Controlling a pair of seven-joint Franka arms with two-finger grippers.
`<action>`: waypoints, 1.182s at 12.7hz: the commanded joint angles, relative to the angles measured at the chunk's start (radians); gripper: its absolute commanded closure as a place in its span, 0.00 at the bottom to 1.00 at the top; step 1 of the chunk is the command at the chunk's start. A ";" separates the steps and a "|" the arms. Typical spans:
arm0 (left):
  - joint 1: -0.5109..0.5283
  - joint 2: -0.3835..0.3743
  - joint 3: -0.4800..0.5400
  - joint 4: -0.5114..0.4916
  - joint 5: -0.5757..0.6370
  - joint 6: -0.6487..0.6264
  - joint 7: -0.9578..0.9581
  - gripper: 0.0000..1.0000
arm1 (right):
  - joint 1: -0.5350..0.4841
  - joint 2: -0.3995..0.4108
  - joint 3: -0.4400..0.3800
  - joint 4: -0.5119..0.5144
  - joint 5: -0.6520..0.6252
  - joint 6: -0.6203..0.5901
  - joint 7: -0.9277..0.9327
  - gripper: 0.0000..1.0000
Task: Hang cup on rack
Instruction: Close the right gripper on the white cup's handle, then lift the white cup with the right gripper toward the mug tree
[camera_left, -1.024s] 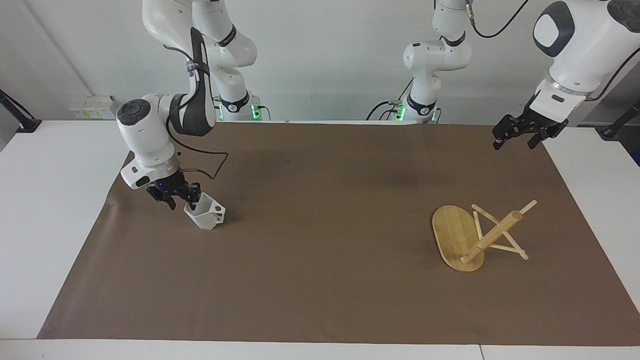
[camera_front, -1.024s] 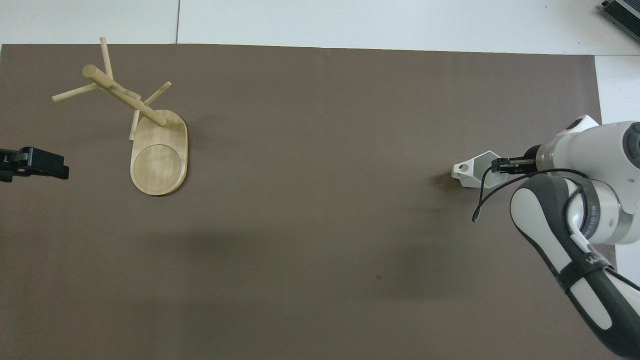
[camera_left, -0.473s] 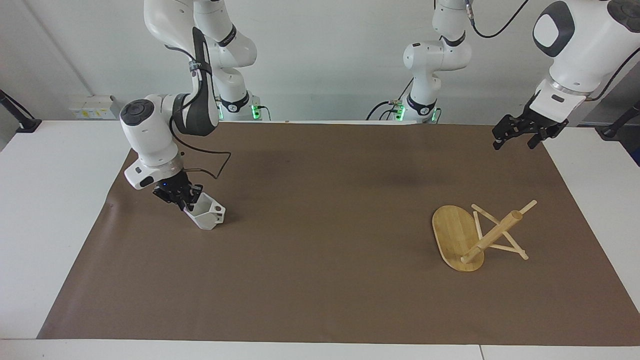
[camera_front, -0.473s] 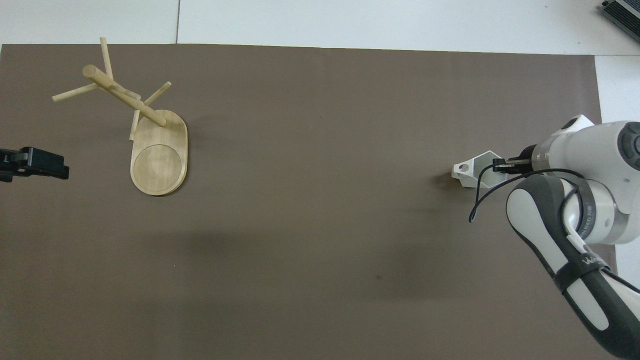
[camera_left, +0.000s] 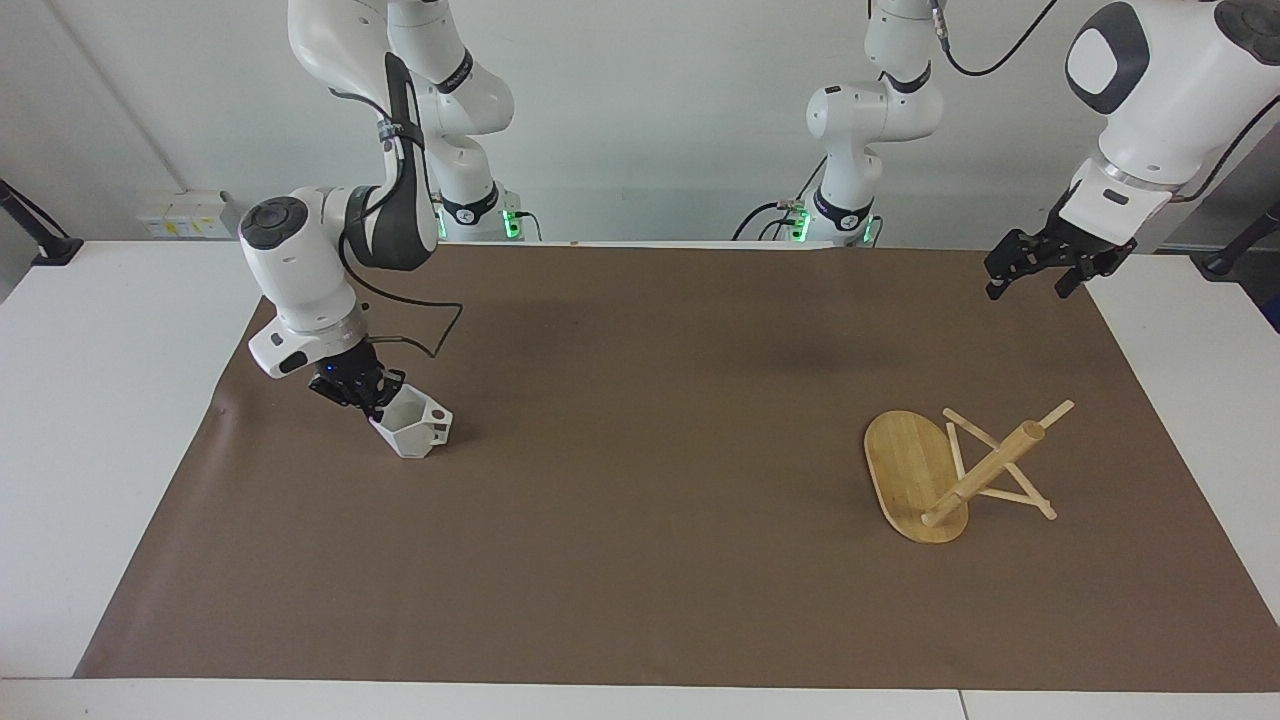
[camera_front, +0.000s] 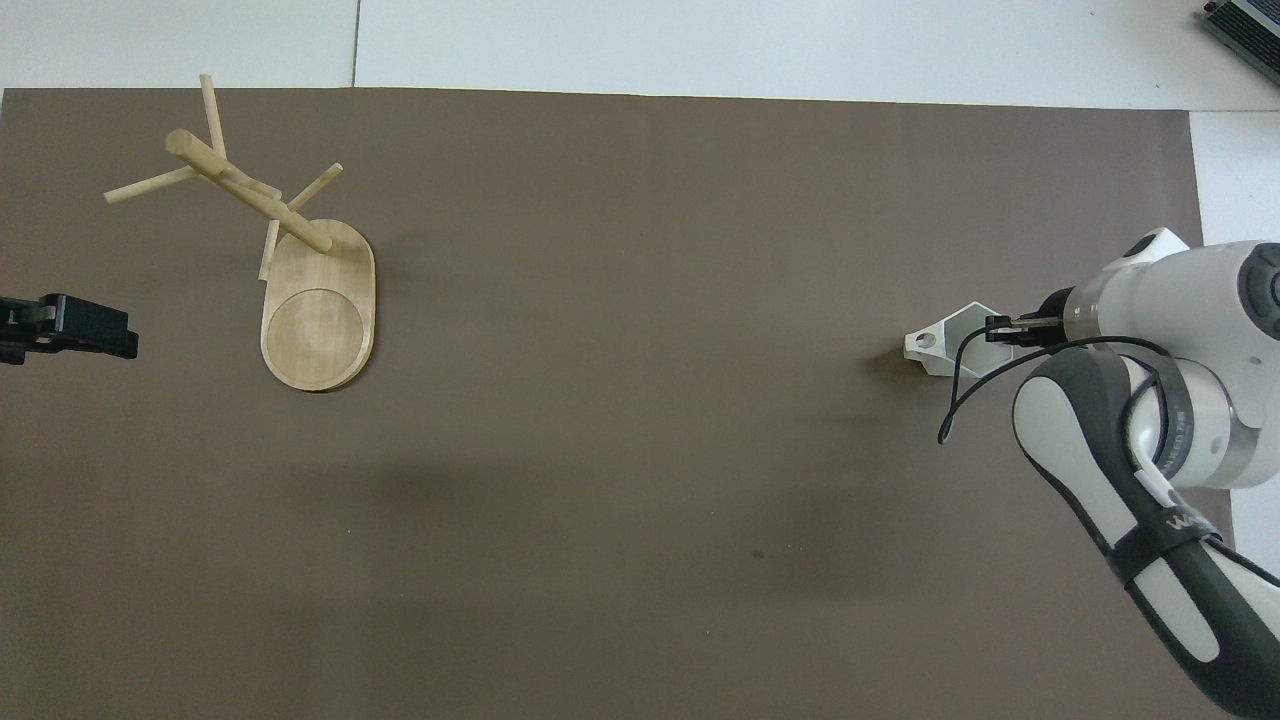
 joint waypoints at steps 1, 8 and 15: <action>0.010 -0.013 -0.006 -0.004 0.002 -0.007 -0.007 0.00 | -0.002 0.005 0.004 0.004 0.009 0.012 0.014 1.00; 0.009 -0.013 -0.006 -0.004 0.002 -0.008 -0.007 0.00 | -0.004 0.006 0.004 0.148 0.009 -0.080 0.013 1.00; 0.010 -0.012 -0.006 -0.004 0.002 -0.008 -0.009 0.00 | -0.004 -0.060 -0.005 0.231 0.009 -0.206 0.076 1.00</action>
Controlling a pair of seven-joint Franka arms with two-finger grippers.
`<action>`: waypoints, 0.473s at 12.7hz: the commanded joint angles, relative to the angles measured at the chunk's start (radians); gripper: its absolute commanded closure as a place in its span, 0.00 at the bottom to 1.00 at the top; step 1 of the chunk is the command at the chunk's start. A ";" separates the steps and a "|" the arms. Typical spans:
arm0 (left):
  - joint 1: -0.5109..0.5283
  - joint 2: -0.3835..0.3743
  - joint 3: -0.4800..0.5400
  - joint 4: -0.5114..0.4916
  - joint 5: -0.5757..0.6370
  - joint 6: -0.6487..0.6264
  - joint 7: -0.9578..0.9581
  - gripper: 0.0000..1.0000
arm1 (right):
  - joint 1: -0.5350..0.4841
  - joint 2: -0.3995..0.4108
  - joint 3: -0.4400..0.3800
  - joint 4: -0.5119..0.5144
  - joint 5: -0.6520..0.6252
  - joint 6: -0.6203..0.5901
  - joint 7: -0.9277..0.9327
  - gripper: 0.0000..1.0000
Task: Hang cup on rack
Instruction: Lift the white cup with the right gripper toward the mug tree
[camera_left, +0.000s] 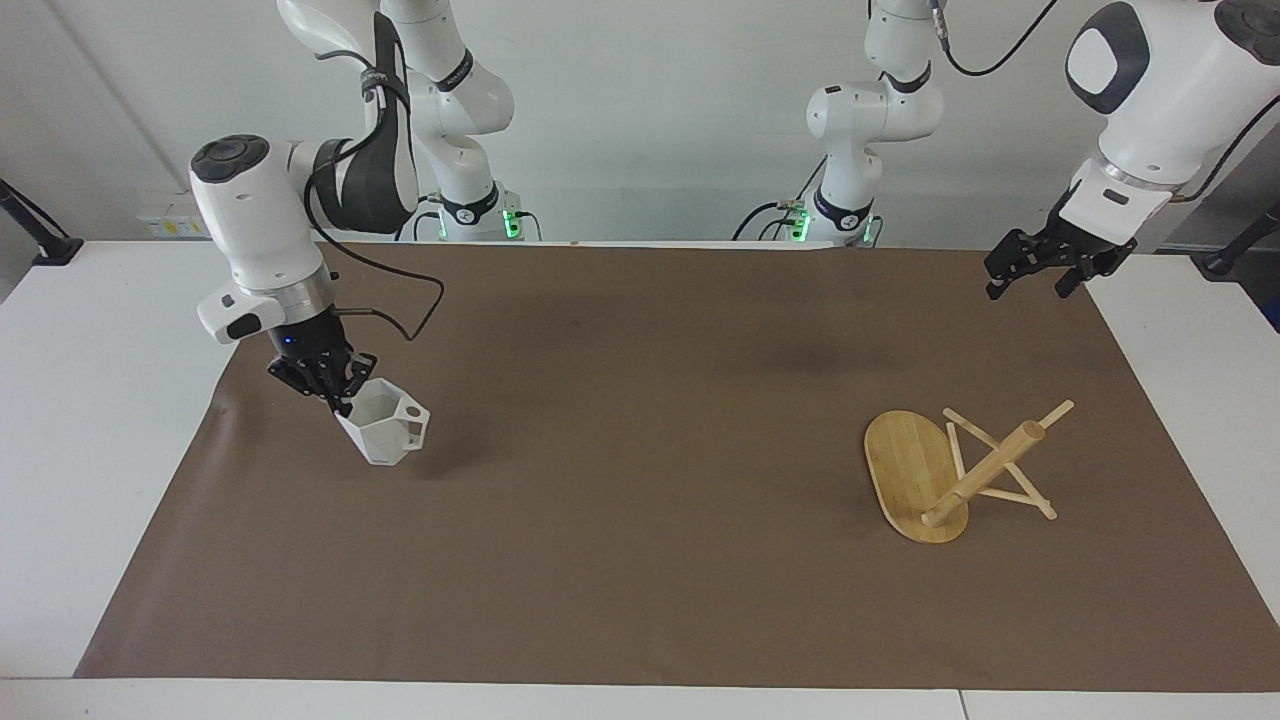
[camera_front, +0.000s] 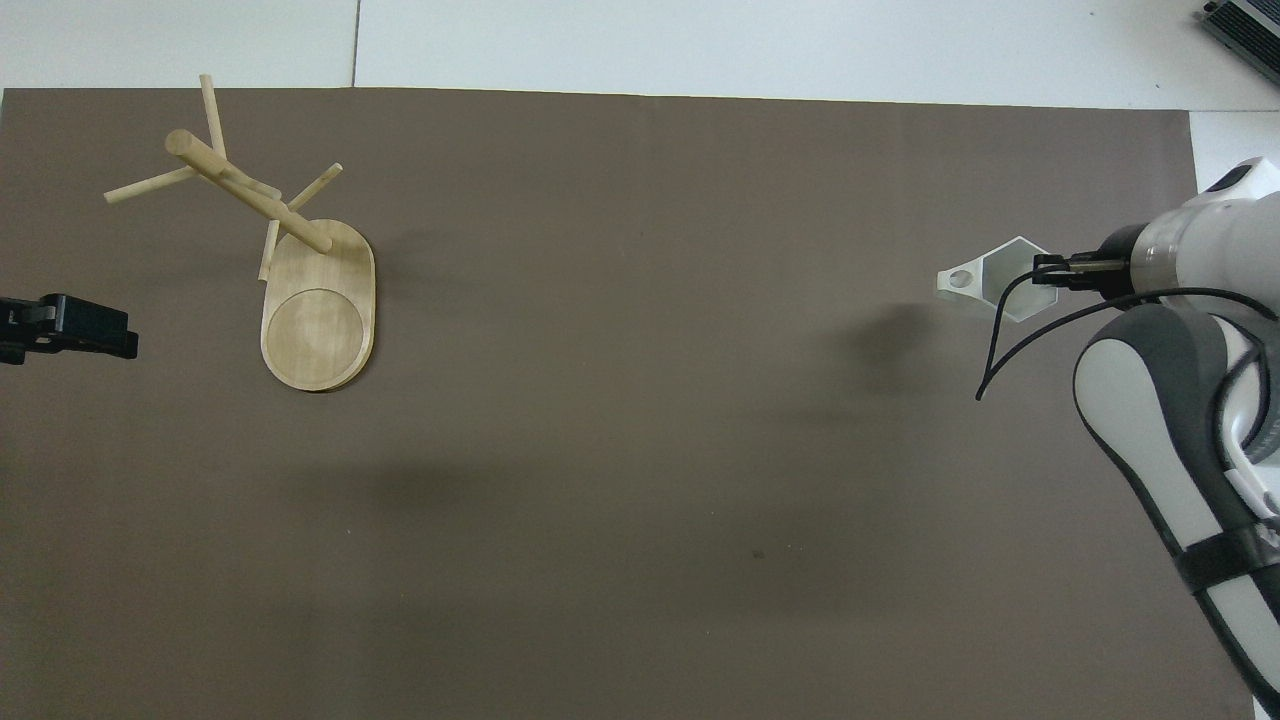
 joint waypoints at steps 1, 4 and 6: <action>0.010 -0.013 -0.006 -0.004 0.002 -0.008 -0.007 0.00 | -0.005 -0.011 -0.009 0.081 0.009 -0.123 0.036 1.00; 0.010 -0.013 -0.006 -0.004 0.002 -0.008 -0.009 0.00 | -0.005 -0.005 -0.024 0.168 0.009 -0.241 0.036 1.00; 0.010 -0.013 -0.006 -0.004 0.002 -0.008 -0.007 0.00 | -0.005 -0.005 -0.024 0.211 0.007 -0.321 0.037 1.00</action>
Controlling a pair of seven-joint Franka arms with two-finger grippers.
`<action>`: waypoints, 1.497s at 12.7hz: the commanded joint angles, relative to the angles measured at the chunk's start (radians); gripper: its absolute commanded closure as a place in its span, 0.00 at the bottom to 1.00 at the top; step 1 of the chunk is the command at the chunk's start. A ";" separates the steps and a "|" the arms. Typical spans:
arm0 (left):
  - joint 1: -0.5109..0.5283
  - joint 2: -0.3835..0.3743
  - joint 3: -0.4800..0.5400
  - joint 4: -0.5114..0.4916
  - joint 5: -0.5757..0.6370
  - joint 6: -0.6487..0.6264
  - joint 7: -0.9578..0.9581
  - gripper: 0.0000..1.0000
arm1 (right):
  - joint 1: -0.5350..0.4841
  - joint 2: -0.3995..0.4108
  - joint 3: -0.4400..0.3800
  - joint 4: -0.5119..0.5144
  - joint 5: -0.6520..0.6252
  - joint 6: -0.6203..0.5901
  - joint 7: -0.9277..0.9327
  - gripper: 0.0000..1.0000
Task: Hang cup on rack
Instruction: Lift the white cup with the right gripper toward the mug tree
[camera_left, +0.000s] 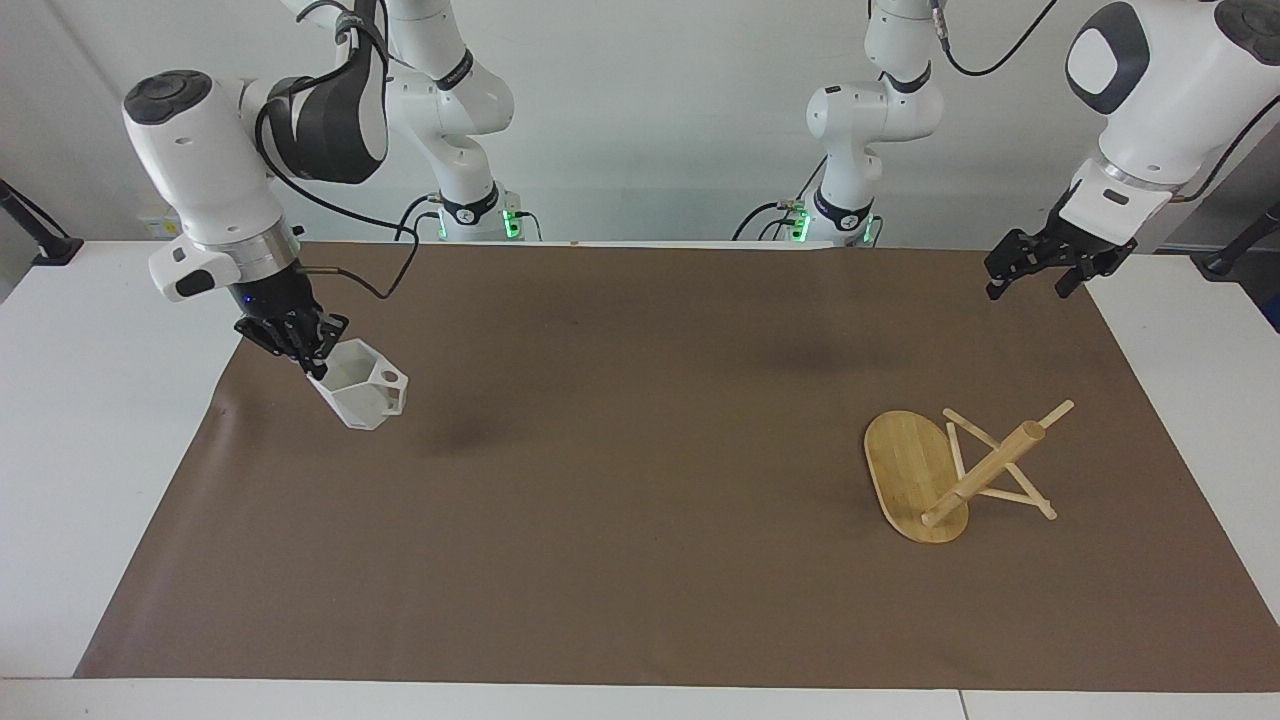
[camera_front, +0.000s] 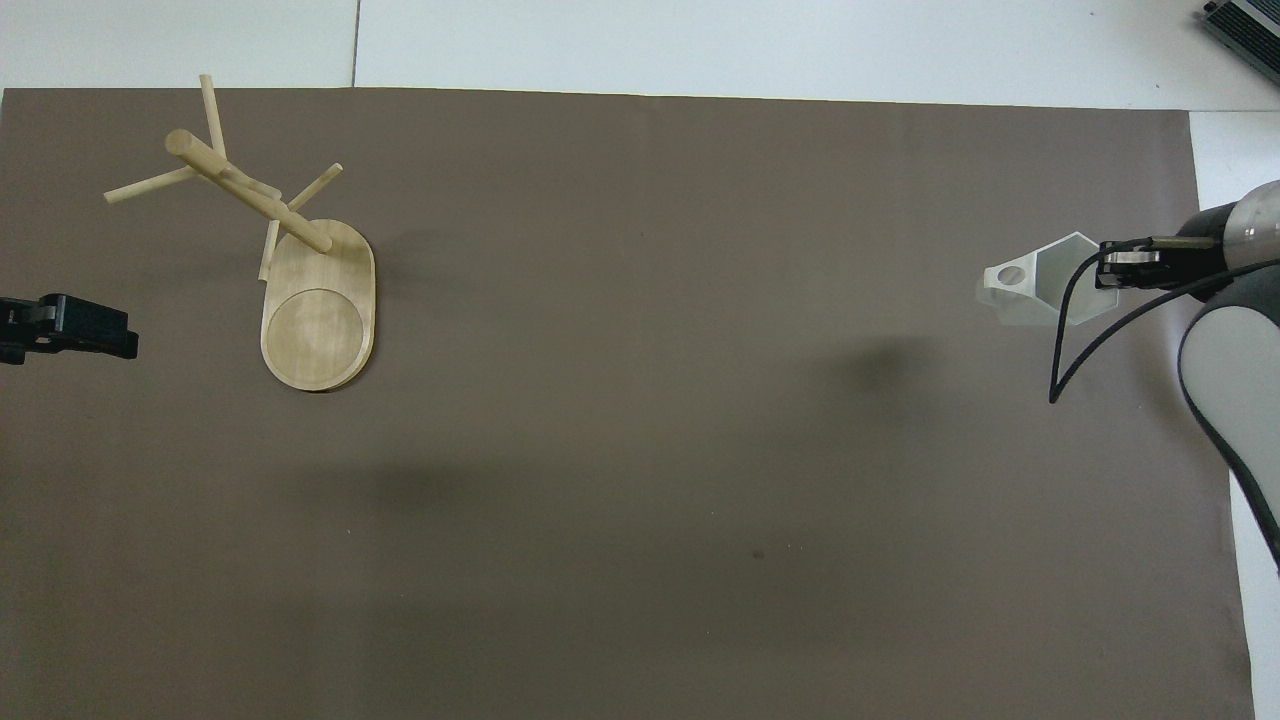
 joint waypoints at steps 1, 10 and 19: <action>0.010 -0.012 -0.006 -0.004 0.002 -0.008 -0.009 0.00 | -0.003 0.010 0.001 0.074 0.009 -0.109 0.015 1.00; 0.009 -0.012 -0.006 -0.004 0.002 -0.008 -0.009 0.00 | -0.003 0.013 0.050 0.117 0.245 -0.152 0.015 1.00; 0.015 -0.013 -0.006 -0.004 0.002 -0.008 -0.007 0.00 | -0.001 0.007 0.218 0.101 0.540 -0.065 0.067 1.00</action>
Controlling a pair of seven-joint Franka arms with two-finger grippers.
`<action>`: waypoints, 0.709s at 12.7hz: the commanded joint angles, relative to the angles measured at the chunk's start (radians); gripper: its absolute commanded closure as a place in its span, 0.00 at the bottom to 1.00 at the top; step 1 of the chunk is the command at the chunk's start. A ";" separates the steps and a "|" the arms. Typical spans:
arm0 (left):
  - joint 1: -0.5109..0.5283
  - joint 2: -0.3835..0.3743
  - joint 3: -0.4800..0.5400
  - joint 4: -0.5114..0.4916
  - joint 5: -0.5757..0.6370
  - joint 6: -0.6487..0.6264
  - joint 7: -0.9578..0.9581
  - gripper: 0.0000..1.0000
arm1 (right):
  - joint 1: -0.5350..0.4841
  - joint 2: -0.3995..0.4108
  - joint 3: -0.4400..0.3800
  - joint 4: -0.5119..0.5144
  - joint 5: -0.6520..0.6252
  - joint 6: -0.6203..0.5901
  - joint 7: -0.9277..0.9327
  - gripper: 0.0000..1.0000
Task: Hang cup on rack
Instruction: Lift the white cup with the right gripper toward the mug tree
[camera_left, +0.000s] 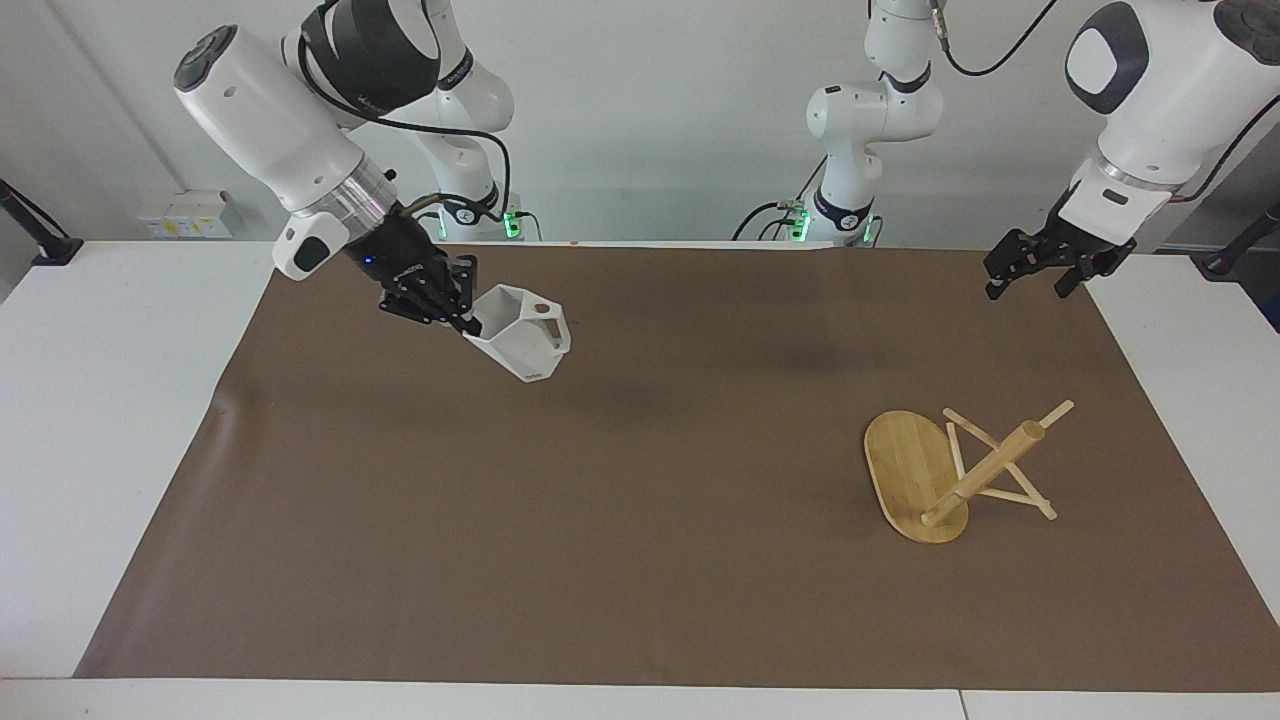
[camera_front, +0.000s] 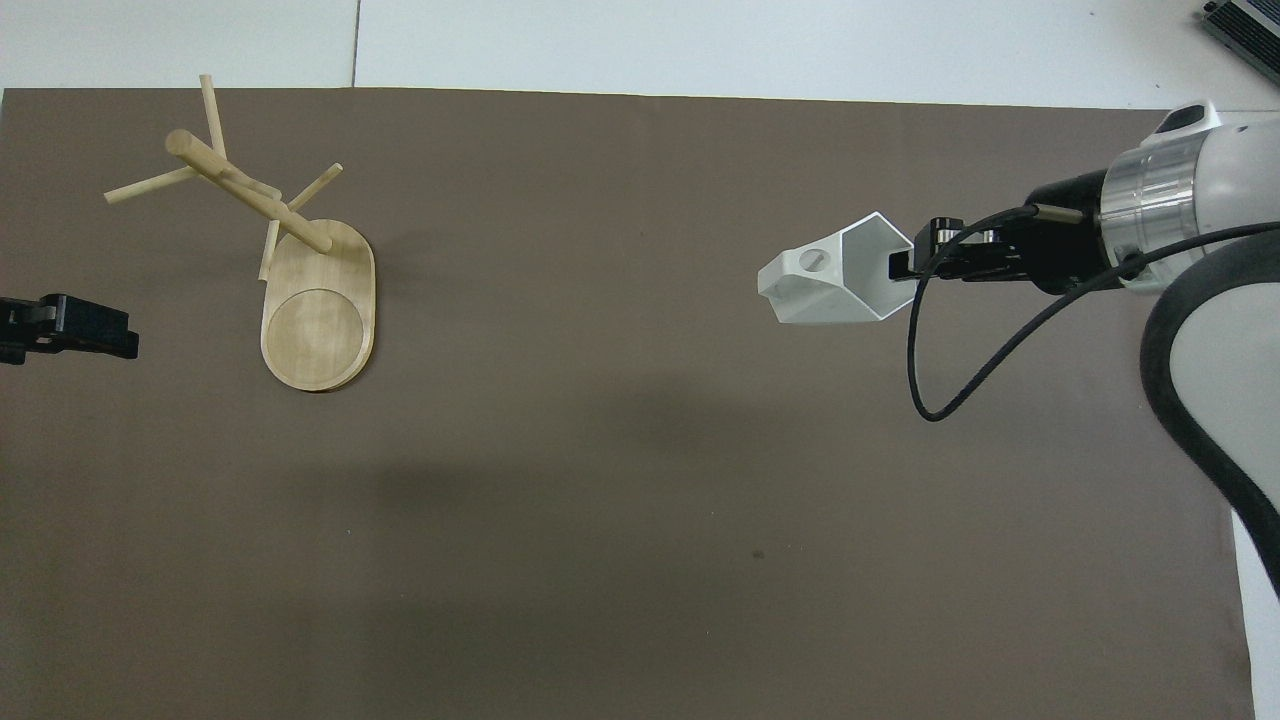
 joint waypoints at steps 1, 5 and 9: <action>0.015 -0.012 -0.006 -0.004 0.002 -0.008 -0.007 0.00 | -0.011 0.002 0.052 0.004 0.057 0.032 0.078 1.00; -0.005 -0.017 -0.014 -0.004 0.002 -0.054 -0.012 0.00 | -0.011 0.002 0.117 -0.001 0.141 0.103 0.136 1.00; -0.065 -0.046 -0.020 -0.049 -0.065 -0.095 -0.228 0.00 | -0.011 0.006 0.210 -0.016 0.224 0.238 0.230 1.00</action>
